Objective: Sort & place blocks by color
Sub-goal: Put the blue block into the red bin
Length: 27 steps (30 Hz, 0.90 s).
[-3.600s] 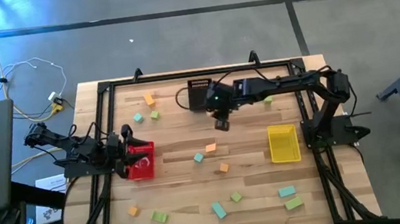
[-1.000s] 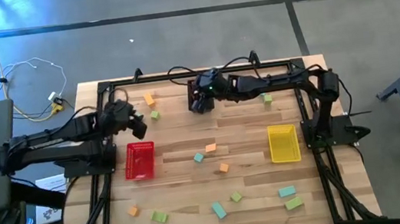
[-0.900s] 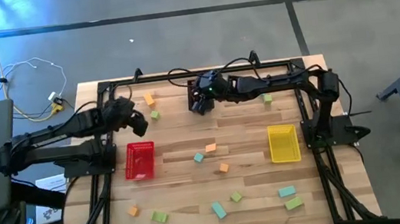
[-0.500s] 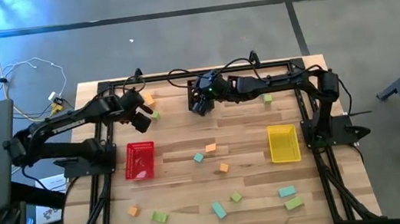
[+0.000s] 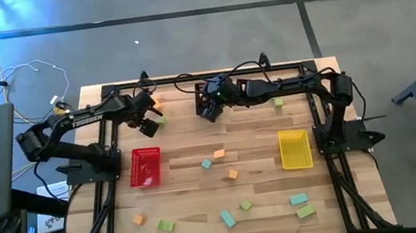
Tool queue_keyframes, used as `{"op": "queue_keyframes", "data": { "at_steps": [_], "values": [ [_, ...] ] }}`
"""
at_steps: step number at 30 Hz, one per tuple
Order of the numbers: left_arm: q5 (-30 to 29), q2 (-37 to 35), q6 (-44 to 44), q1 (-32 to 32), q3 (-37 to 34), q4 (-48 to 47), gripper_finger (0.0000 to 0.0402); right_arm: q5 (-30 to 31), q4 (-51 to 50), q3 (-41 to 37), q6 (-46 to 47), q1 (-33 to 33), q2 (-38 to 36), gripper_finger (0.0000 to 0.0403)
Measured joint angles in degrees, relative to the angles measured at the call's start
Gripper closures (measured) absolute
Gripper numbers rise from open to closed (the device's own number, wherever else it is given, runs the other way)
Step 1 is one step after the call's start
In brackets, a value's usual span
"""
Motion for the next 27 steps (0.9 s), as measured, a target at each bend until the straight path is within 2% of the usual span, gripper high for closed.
{"op": "queue_keyframes", "data": {
  "at_steps": [20, 23, 27],
  "values": [
    [0.12, 11.84, 1.27, 3.13, 0.0, 8.33, 0.016, -0.78, -1.04, 0.0, 0.0, 1.43, 0.0, 0.0204],
    [1.58, 12.33, 1.66, 3.1, 0.0, 8.07, 0.0174, -0.8, -4.01, 0.0, 0.0, 2.5, 0.0, 0.0204],
    [3.18, 12.35, 4.77, 3.02, 0.02, 8.13, 0.0219, -0.79, -8.72, 0.0, 0.02, 4.38, 0.02, 0.0204]
  ]
}}
